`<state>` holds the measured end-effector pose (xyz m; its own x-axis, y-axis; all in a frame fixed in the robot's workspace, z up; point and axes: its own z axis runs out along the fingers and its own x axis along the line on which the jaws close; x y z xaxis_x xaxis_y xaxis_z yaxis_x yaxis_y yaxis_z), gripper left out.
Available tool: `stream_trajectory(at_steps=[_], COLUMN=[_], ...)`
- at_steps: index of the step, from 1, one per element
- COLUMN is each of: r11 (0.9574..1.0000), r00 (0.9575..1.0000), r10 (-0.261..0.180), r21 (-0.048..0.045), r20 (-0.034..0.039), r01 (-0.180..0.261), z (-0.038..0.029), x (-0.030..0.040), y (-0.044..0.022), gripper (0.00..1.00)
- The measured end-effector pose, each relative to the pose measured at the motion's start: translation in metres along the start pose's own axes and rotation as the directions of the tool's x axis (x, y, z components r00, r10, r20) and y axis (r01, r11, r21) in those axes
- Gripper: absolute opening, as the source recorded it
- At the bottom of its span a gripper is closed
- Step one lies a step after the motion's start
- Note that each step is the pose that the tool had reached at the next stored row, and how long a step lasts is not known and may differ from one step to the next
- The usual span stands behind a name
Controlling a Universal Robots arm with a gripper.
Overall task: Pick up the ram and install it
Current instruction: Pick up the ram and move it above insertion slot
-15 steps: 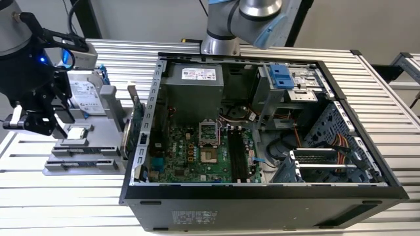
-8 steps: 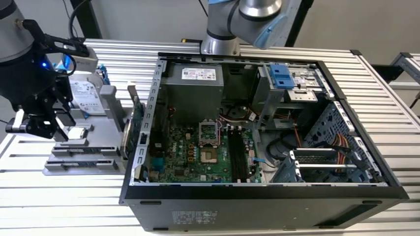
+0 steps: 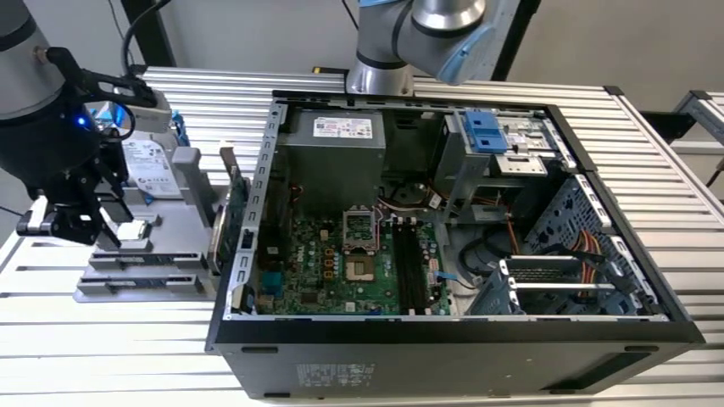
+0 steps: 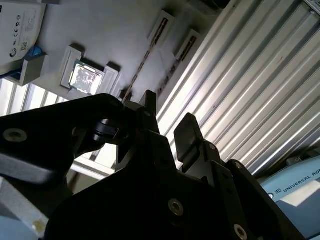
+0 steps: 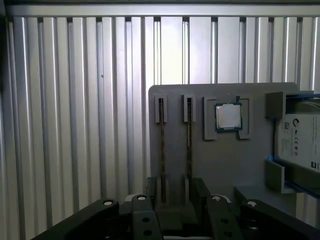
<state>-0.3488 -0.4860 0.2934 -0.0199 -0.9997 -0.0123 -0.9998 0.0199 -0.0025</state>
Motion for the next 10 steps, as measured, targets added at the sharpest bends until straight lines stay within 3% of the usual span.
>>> stream_trajectory(at_steps=[10], r11=[1.0], r00=[1.0], r10=[-0.008], r21=[-0.0002], r20=[0.0022], r01=[0.008], z=[0.012], x=[0.0002], y=[0.0013], gripper=[1.0])
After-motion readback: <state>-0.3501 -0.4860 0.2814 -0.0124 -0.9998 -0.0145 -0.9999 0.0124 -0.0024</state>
